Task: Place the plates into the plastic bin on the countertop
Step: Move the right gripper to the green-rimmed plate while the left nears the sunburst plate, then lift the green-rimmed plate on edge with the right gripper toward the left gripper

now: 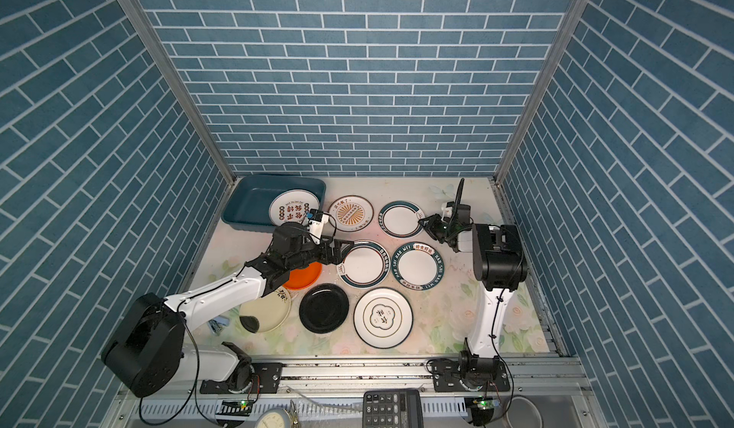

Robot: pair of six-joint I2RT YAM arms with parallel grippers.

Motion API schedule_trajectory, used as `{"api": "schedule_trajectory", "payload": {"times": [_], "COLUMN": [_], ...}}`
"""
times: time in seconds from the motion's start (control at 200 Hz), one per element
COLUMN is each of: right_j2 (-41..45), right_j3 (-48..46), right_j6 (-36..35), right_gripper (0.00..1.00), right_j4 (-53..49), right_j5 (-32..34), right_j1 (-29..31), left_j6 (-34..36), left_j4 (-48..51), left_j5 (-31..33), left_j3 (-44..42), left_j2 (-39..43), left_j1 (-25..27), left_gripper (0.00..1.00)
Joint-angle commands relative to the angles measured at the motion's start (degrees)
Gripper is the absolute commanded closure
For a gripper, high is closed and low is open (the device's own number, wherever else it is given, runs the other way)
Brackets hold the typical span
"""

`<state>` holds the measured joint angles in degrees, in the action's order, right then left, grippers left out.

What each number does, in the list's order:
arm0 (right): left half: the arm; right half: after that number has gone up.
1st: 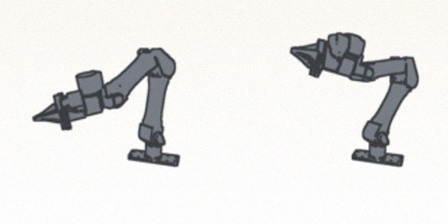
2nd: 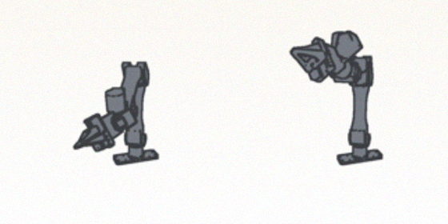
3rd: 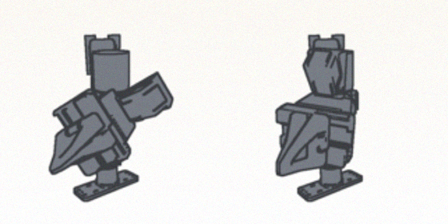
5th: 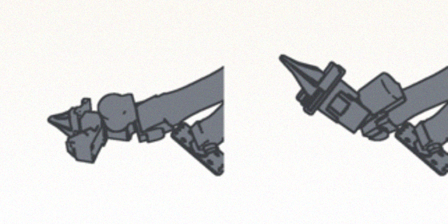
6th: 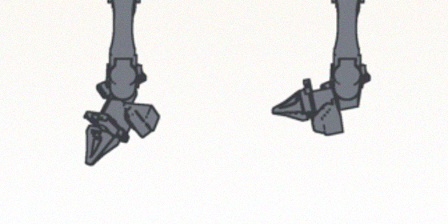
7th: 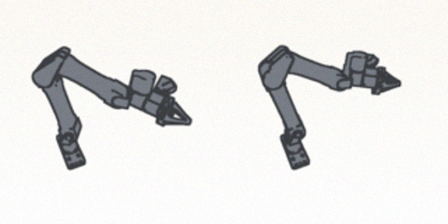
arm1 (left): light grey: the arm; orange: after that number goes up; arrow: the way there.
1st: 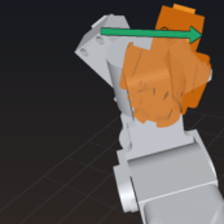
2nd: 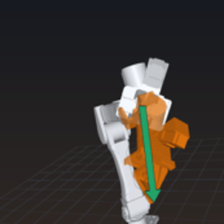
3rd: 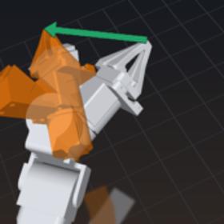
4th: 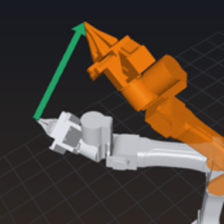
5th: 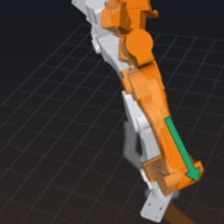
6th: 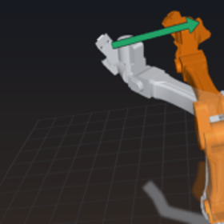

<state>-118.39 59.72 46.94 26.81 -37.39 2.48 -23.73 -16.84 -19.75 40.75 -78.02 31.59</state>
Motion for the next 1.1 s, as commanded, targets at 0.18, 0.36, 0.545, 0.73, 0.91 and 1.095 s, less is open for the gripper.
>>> {"api": "schedule_trajectory", "payload": {"times": [0.18, 0.36, 0.545, 0.73, 0.91, 1.095], "right_j2": [-2.0, -1.7, -1.3, 1.2, 6.8, 14.1], "right_j3": [2.4, 2.3, 2.8, 2.4, 1.1, -1.9], "right_j6": [0.8, 0.6, 0.6, 0.4, -2.1, -5.0], "right_gripper": [0.84, 0.92, 1.00, 1.00, 1.00, 1.00], "right_j4": [-1.7, -1.9, -1.7, -2.1, -4.9, -6.6], "right_j5": [-0.4, 0.2, -0.6, -1.4, -1.7, -5.1], "right_j1": [0.2, 0.1, 0.0, -0.5, -0.7, -0.6], "left_j6": [1.8, 1.9, 2.0, 1.7, 1.5, -0.4], "left_j4": [1.8, 2.2, 2.1, 2.1, 2.0, -0.6], "left_j5": [0.7, 0.8, 0.9, 0.8, -0.3, -4.3], "left_j3": [-0.5, -0.5, -0.6, -0.6, -0.4, -0.6], "left_j2": [0.7, 0.3, 0.0, -0.3, -0.2, -0.6], "left_j1": [0.4, 0.4, 0.4, 0.4, 0.4, 0.4], "left_gripper": [0.00, 0.00, 0.00, 0.00, 0.01, 0.00]}}
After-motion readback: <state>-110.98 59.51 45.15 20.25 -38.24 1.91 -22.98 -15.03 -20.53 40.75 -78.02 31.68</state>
